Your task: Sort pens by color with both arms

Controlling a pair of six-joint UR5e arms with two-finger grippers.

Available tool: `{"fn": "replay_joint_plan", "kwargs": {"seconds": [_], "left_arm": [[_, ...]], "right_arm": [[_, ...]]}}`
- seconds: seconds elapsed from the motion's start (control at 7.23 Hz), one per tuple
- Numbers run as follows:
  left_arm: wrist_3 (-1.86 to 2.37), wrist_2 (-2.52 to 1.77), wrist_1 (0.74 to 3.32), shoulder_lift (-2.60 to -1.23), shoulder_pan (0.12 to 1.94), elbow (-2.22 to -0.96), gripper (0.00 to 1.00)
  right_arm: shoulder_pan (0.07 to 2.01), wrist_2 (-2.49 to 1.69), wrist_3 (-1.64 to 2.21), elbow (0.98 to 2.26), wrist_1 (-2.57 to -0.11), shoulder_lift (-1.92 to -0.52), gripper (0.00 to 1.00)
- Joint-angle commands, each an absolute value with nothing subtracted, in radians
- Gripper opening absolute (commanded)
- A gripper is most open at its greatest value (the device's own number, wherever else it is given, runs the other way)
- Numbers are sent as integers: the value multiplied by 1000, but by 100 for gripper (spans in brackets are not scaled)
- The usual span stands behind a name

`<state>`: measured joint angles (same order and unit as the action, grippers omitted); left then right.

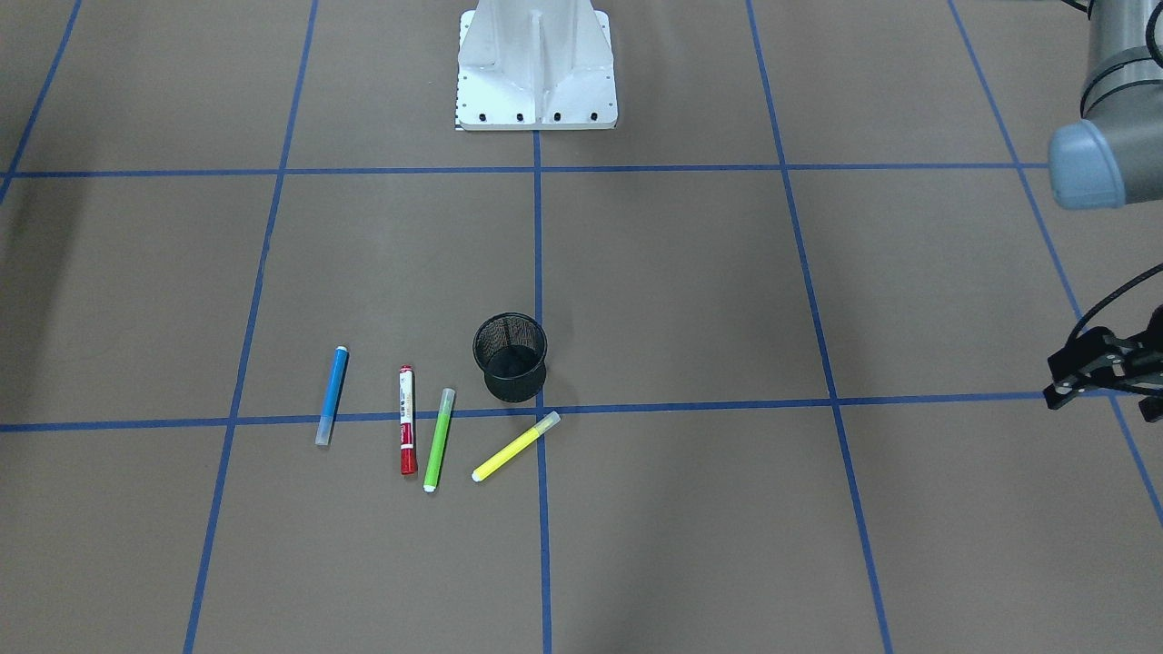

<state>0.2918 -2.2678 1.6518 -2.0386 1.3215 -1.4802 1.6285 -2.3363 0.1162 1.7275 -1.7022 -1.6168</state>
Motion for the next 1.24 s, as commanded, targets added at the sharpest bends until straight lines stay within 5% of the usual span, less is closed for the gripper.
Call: {"fn": "replay_joint_plan", "kwargs": {"seconds": [0.0, 1.11], "left_arm": [[191, -2304, 1651, -2010, 1400, -1415, 100], [-74, -2329, 1660, -1766, 1535, -1359, 100]], "right_arm": [[1629, -2333, 115, 1727, -1703, -1618, 100], [1629, -2310, 109, 1713, -1709, -1620, 100]]}}
